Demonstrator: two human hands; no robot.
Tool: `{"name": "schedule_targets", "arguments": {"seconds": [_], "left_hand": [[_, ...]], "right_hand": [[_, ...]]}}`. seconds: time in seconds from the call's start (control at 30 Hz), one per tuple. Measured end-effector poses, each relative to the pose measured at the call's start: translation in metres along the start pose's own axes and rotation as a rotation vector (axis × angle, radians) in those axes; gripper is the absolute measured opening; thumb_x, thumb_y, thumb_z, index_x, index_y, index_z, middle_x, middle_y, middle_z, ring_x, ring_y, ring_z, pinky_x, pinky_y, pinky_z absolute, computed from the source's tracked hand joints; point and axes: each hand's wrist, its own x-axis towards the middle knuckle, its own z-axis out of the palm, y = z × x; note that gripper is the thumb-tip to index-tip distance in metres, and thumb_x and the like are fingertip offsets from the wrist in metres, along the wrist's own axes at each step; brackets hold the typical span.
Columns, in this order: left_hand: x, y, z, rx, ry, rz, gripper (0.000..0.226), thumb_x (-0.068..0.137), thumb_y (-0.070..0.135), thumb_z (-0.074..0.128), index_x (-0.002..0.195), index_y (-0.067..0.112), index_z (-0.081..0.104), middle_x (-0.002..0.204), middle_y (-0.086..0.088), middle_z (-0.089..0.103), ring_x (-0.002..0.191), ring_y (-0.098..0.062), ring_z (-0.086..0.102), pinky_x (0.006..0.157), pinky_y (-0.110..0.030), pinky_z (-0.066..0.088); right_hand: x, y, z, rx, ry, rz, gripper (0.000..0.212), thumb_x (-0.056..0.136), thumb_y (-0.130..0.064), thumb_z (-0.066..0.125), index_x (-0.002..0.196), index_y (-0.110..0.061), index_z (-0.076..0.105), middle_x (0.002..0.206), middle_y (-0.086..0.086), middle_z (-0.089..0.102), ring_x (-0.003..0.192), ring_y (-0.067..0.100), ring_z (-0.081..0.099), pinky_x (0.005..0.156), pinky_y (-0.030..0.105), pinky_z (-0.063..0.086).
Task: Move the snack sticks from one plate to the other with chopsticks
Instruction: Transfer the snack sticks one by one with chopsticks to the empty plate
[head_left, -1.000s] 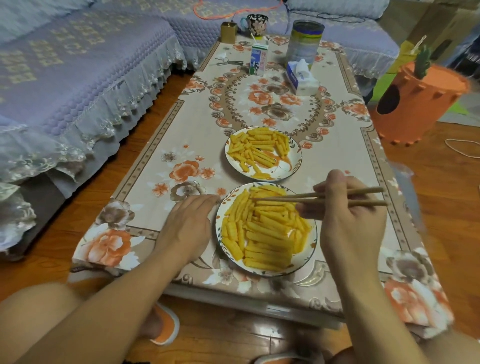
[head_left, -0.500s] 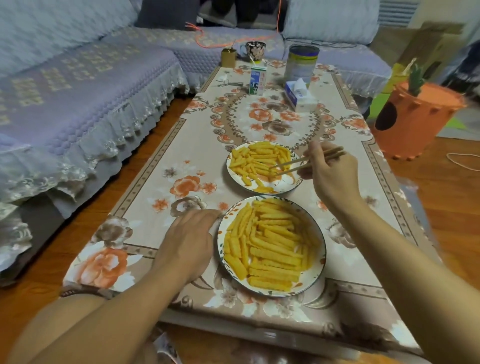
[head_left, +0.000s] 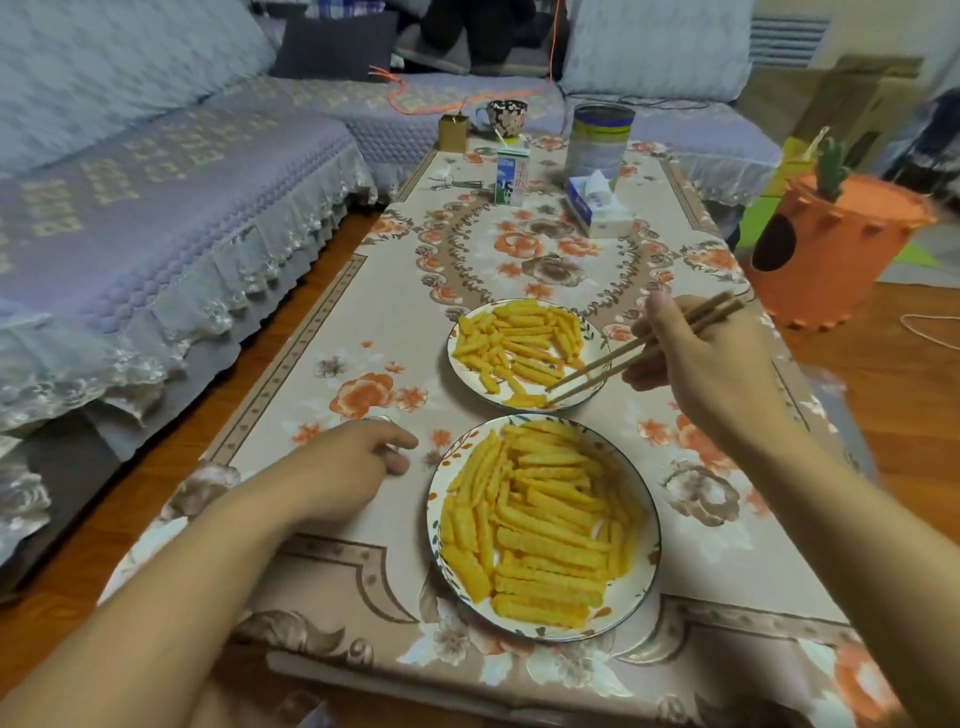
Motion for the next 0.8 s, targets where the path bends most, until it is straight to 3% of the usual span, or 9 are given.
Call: {"name": "schedule_targets", "arguments": {"seconds": [0.13,0.27,0.43,0.57,0.67,0.8], "left_hand": [[0.007,0.012,-0.001,0.070,-0.009,-0.006,0.052,0.099,0.001,0.035,0.139,0.027,0.056,0.124,0.005,0.066,0.120,-0.013,0.057,0.090,-0.021,0.037],[0.011,0.018,-0.002,0.059,-0.017,-0.017,0.053,0.099,-0.001,0.034,0.139,0.026,0.057,0.125,0.002,0.066,0.119,-0.014,0.058,0.089,-0.022,0.039],[0.014,0.023,-0.004,0.055,-0.027,-0.033,0.047,0.102,0.003,0.039,0.141,0.025,0.055,0.140,-0.002,0.060,0.128,-0.020,0.055,0.101,-0.028,0.042],[0.014,0.029,-0.004,0.065,-0.021,-0.034,0.045,0.103,0.008,0.040,0.142,0.025,0.055,0.144,-0.003,0.057,0.131,-0.022,0.052,0.104,-0.030,0.038],[0.012,0.029,-0.005,0.072,-0.024,-0.034,0.045,0.103,0.008,0.040,0.143,0.025,0.054,0.146,-0.004,0.055,0.132,-0.022,0.052,0.106,-0.030,0.038],[0.008,0.028,-0.007,0.056,-0.030,-0.035,0.043,0.104,0.008,0.041,0.142,0.023,0.055,0.148,-0.005,0.054,0.134,-0.022,0.051,0.110,-0.030,0.036]], "right_hand": [[0.007,0.009,0.005,0.057,-0.003,0.052,0.043,0.108,-0.034,0.048,0.094,0.000,0.070,0.076,0.023,0.072,0.061,0.028,0.075,0.059,0.034,0.064],[0.010,0.010,0.009,0.054,-0.023,0.024,0.038,0.108,-0.032,0.050,0.098,-0.001,0.071,0.081,0.021,0.072,0.061,0.028,0.074,0.059,0.038,0.064],[0.009,0.008,0.019,0.064,-0.039,0.010,0.037,0.107,-0.031,0.050,0.098,-0.001,0.070,0.085,0.021,0.071,0.061,0.030,0.073,0.058,0.037,0.063],[0.009,0.001,0.020,0.099,0.041,0.006,0.043,0.109,-0.033,0.047,0.087,-0.002,0.067,0.073,0.023,0.068,0.054,0.029,0.069,0.051,0.029,0.058],[0.005,-0.014,0.009,0.191,0.079,-0.033,0.042,0.110,-0.029,0.044,0.081,-0.006,0.063,0.062,0.014,0.066,0.048,0.022,0.066,0.050,0.032,0.059],[-0.016,-0.037,-0.001,0.282,-0.051,-0.105,0.043,0.110,-0.028,0.041,0.083,-0.002,0.063,0.060,0.012,0.067,0.051,0.026,0.067,0.054,0.038,0.060]]}}
